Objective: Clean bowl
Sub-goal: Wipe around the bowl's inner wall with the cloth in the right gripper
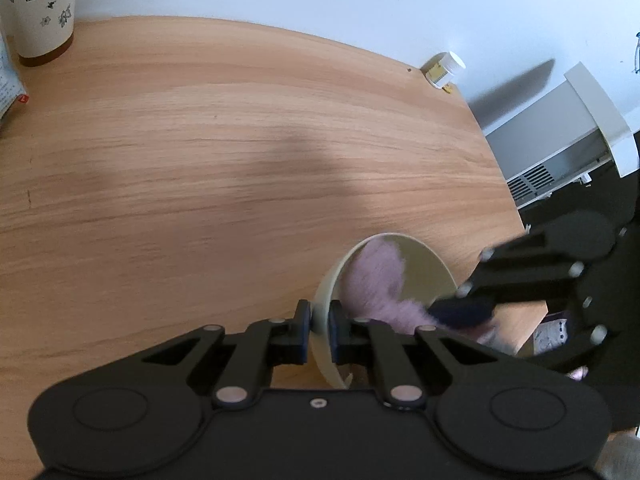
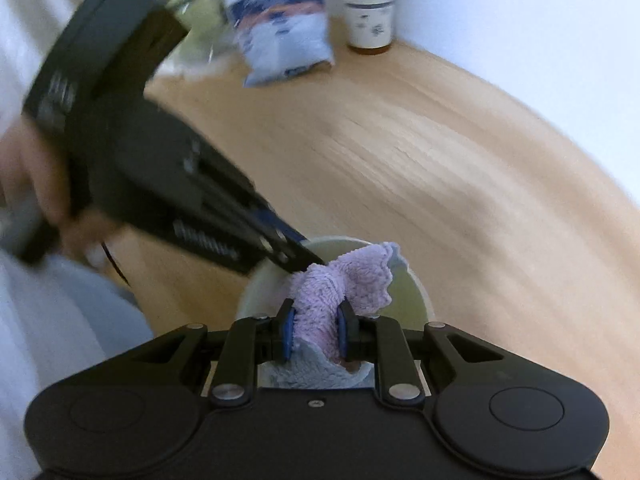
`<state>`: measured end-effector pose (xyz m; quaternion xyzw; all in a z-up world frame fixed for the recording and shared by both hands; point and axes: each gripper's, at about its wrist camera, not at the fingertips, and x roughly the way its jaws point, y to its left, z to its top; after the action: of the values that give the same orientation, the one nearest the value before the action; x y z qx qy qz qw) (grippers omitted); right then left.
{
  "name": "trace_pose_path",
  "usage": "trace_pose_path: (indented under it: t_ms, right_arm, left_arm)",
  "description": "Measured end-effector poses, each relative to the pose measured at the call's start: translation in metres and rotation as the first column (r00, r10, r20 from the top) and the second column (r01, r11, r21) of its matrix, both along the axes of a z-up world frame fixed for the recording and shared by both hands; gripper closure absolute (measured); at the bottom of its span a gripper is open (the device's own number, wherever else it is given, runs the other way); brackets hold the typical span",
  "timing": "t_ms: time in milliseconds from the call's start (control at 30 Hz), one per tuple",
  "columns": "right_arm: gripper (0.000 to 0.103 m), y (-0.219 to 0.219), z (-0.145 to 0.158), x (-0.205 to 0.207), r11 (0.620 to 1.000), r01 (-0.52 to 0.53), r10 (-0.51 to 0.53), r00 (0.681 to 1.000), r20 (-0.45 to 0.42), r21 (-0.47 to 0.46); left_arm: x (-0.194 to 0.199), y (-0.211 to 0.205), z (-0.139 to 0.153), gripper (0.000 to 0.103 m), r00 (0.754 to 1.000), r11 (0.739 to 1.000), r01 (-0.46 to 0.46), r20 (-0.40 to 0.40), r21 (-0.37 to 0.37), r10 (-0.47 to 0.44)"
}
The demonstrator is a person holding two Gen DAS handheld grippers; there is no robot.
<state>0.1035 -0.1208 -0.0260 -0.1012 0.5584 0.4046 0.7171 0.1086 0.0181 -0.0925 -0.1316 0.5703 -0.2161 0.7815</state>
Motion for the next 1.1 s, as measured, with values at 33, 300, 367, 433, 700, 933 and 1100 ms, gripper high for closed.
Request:
trace_pose_path:
  t_ms: [33,300,367,433,700,933,1100]
  right_arm:
    - [0.08,0.003,-0.004,-0.001,1.0,0.003,-0.003,1.0,-0.014,0.009]
    - [0.08,0.017,-0.034,0.001,0.999,-0.032,0.03,0.998,-0.055,-0.038]
    - [0.08,0.017,-0.036,0.001,0.998,-0.038,0.035,0.998,-0.057,-0.049]
    - [0.08,0.019,-0.037,0.004,0.997,-0.042,0.038,0.998,-0.057,-0.068]
    - [0.08,0.019,-0.033,0.001,0.979,-0.073,0.076,0.997,0.007,-0.193]
    - [0.08,0.012,-0.007,0.003,0.961,-0.094,0.109,0.993,0.046,-0.261]
    - [0.08,0.013,-0.017,0.005,0.942,-0.13,0.141,0.99,0.014,-0.308]
  left_arm:
    - [0.0,-0.001,0.0,0.095,1.0,1.0,-0.002,0.002,0.004,0.002]
    - [0.001,-0.011,0.004,0.094,0.999,0.998,0.034,0.034,0.05,-0.036]
    - [0.001,-0.011,0.004,0.094,0.998,0.998,0.042,0.037,0.055,-0.044]
    - [0.001,-0.011,0.005,0.094,0.998,0.997,0.05,0.041,0.061,-0.052]
    - [0.001,-0.014,0.006,0.097,0.997,0.994,0.06,0.05,0.089,-0.065]
    - [0.005,-0.021,0.008,0.097,0.994,0.989,0.072,0.072,0.132,-0.081]
    - [0.006,-0.023,0.007,0.097,0.993,0.987,0.082,0.071,0.135,-0.092]
